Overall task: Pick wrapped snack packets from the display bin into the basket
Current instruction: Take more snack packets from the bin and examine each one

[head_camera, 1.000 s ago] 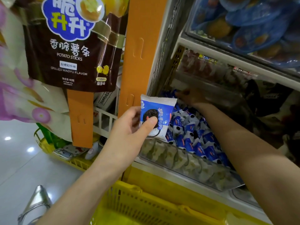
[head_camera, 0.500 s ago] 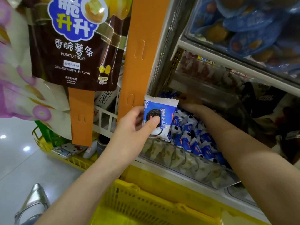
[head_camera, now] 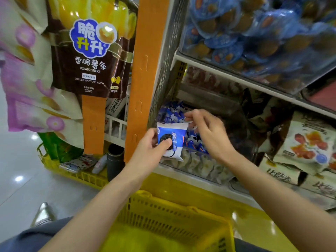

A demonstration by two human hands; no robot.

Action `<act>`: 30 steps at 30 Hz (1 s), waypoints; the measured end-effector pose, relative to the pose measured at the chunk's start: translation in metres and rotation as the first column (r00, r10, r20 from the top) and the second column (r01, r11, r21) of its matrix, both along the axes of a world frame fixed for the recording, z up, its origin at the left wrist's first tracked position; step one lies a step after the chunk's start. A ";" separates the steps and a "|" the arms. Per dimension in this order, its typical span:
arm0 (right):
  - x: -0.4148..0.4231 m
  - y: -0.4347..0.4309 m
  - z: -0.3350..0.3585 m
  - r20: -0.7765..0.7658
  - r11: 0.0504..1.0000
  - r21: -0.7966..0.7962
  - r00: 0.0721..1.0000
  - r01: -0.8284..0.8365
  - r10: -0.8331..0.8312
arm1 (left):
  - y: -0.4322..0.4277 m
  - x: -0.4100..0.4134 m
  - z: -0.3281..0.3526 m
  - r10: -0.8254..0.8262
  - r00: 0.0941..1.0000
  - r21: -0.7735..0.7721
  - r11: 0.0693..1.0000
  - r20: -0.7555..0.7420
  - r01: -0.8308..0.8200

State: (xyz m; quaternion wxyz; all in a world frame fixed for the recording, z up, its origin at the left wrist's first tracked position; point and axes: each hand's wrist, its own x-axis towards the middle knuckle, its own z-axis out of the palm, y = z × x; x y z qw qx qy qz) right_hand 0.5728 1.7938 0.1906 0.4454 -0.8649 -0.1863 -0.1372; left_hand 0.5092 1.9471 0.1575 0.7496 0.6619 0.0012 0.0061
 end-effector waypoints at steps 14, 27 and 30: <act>-0.072 -0.005 -0.062 -0.512 0.928 0.365 0.848 0.070 0.138 | -0.022 -0.023 -0.030 0.031 0.997 0.129 0.991 -0.065 -0.022; -0.077 -0.018 -0.067 0.254 0.894 -0.439 0.967 0.091 0.026 | -0.030 -0.021 -0.041 -0.015 0.977 0.025 0.999 -0.213 0.021; -0.078 -0.017 -0.065 0.025 0.991 -0.129 0.999 0.047 -0.044 | -0.028 -0.021 -0.037 -0.067 0.971 0.003 0.998 -0.229 0.070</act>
